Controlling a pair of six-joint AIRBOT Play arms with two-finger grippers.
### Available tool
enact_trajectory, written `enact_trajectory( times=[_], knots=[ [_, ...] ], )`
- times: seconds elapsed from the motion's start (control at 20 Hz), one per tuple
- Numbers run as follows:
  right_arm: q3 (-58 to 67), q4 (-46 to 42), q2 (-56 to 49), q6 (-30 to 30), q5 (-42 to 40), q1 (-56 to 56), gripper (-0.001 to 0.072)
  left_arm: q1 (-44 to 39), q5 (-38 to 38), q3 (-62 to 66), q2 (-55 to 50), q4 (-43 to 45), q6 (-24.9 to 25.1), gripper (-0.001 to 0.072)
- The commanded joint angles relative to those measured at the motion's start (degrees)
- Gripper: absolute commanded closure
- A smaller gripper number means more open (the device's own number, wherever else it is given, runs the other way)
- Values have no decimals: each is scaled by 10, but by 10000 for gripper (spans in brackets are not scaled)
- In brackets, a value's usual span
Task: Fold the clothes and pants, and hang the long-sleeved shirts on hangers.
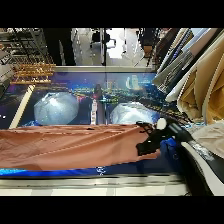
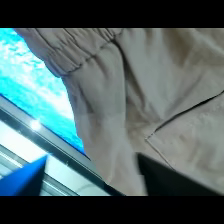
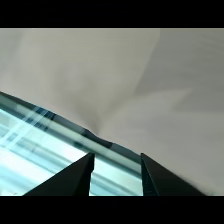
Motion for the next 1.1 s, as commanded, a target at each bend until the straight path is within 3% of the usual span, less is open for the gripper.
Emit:
enact_trajectory(
  times=[0.0, 0.05, 0.15, 0.3, 0.35, 0.4, 0.6, 0.85, 0.9, 0.95, 1.05],
  knots=[
    [0, -52, 70, 8, -50, -105, 343, 2, -4, 21, 4, -61, -30, 27],
    [-1, -36, 68, 3, -59, -167, 344, 2, -8, 31, 10, -112, -30, 29],
    [-10, 50, 39, -65, -58, -261, 345, 0, -9, 35, 29, -250, -20, 42],
    [-10, 150, -45, -160, -72, -301, 344, -23, -33, 35, 44, -414, 50, 296],
    [-3, 159, -72, -169, -86, -303, 345, -37, -45, 35, 46, -428, 63, 464],
    [8, 166, -100, -183, -91, -303, 345, -53, -59, 34, 46, -426, 81, 682],
    [53, 192, -170, -231, -94, -302, 345, -136, -118, 34, 47, -425, 137, 698],
    [58, 267, -229, -304, -56, -282, 362, -280, -184, 34, 47, -425, 261, 698],
    [58, 267, -240, -305, -54, -265, 447, -310, -184, 34, 46, -425, 268, 698],
    [59, 266, -243, -307, -53, -250, 663, -342, -184, 34, 46, -425, 271, 698],
    [66, 254, -225, -310, -47, -240, 700, -402, -184, 33, 45, -417, 273, 698]
  ],
)
